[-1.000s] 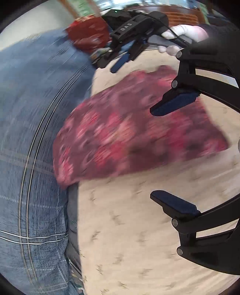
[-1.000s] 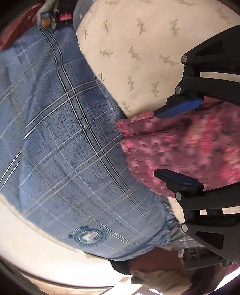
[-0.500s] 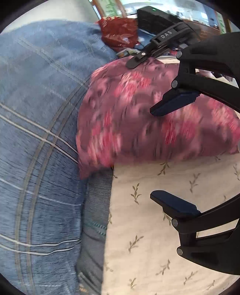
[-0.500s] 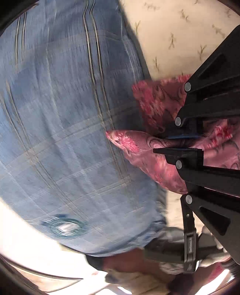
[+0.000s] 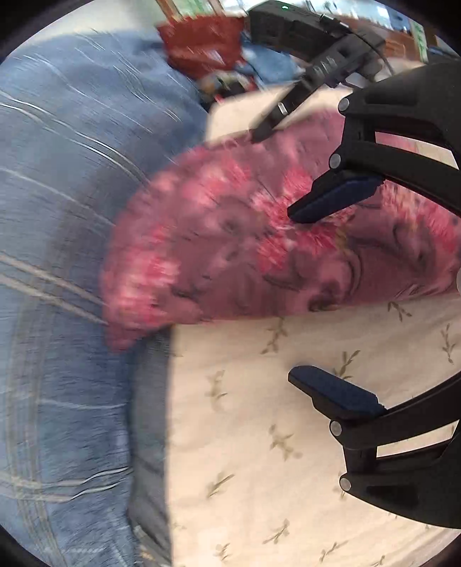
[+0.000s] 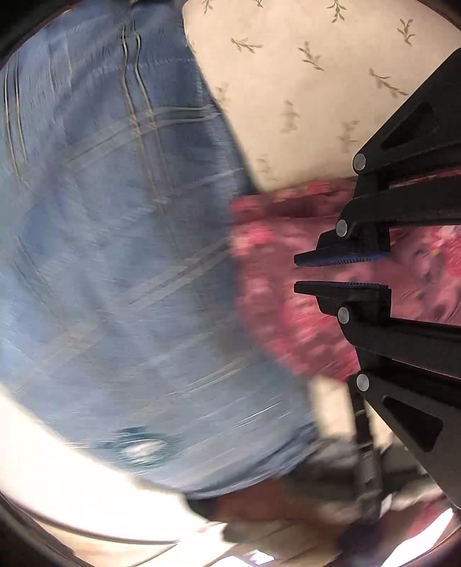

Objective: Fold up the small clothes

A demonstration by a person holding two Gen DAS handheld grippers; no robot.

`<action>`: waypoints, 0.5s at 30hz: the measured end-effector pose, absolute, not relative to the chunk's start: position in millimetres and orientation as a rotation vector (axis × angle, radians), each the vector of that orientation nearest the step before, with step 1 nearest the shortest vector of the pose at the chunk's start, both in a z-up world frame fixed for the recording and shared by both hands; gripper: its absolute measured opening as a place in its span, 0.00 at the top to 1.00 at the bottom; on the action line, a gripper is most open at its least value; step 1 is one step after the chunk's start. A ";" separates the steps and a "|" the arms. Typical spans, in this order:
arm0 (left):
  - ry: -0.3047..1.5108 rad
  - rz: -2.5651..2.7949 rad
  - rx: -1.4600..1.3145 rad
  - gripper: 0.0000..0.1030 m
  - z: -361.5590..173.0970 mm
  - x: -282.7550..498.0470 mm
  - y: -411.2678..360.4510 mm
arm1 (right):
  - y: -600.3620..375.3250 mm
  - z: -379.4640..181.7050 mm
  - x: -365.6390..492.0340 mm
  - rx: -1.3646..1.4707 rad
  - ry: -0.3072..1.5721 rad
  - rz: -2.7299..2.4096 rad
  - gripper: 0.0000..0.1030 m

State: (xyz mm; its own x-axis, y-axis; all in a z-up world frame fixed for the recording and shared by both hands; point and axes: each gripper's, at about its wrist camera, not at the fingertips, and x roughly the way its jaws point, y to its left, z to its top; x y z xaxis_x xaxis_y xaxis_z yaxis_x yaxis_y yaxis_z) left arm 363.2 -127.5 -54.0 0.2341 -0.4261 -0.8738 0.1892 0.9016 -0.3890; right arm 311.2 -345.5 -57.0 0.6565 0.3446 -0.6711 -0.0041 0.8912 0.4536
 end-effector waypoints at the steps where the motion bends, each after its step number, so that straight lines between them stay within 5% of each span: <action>1: 1.248 -0.423 -0.198 0.19 -51.4 360.7 -129.5 | -337.8 -71.6 315.1 0.374 0.940 0.183 0.91; 9: 1.242 -0.485 -0.350 0.20 -36.4 350.2 -111.7 | -365.3 -48.1 301.0 0.525 0.785 0.146 0.74; 15: 1.172 -0.491 -0.235 0.20 -31.9 303.4 -122.9 | -358.1 -45.9 269.6 0.536 0.730 0.243 0.75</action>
